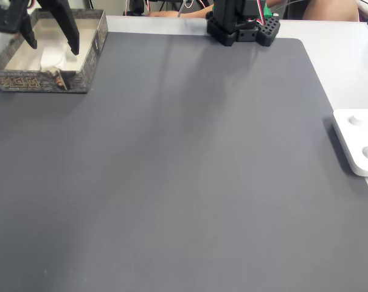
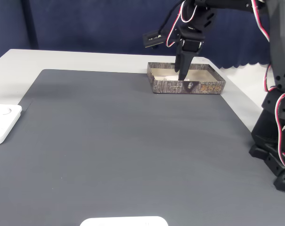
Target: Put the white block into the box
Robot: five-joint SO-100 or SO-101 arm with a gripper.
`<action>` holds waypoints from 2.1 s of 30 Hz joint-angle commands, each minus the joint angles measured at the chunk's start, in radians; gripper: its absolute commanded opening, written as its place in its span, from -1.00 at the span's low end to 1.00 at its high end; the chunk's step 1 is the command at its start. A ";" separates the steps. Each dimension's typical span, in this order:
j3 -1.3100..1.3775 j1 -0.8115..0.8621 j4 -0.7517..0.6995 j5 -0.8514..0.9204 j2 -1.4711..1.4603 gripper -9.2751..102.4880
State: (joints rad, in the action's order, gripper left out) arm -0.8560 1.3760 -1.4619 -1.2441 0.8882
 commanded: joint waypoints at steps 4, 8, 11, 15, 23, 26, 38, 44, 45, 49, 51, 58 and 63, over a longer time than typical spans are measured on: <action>-0.037 -0.066 -0.091 0.040 0.305 -0.39; -0.104 -0.112 -0.094 0.074 0.428 -0.36; -0.192 -0.153 -0.094 0.155 0.511 -0.41; -0.336 -0.227 -0.094 0.230 0.614 -0.47; -0.575 -0.459 -0.127 0.388 0.810 -0.62; -0.597 -0.555 -0.209 0.423 0.827 -0.74; -0.785 -1.020 -0.178 0.861 0.969 -0.86; -0.871 -1.255 -0.078 1.029 1.002 -0.86; -0.900 -1.292 -0.043 1.074 1.012 -0.86; -1.094 -1.410 0.149 1.259 1.120 -0.86; -1.210 -1.448 0.235 1.361 1.192 -0.86; -1.485 -1.470 0.229 1.388 1.440 -0.86; -1.652 -1.402 0.229 1.304 1.621 -0.86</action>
State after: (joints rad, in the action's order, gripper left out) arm -2.4390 -0.0798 -1.2471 0.1074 2.3731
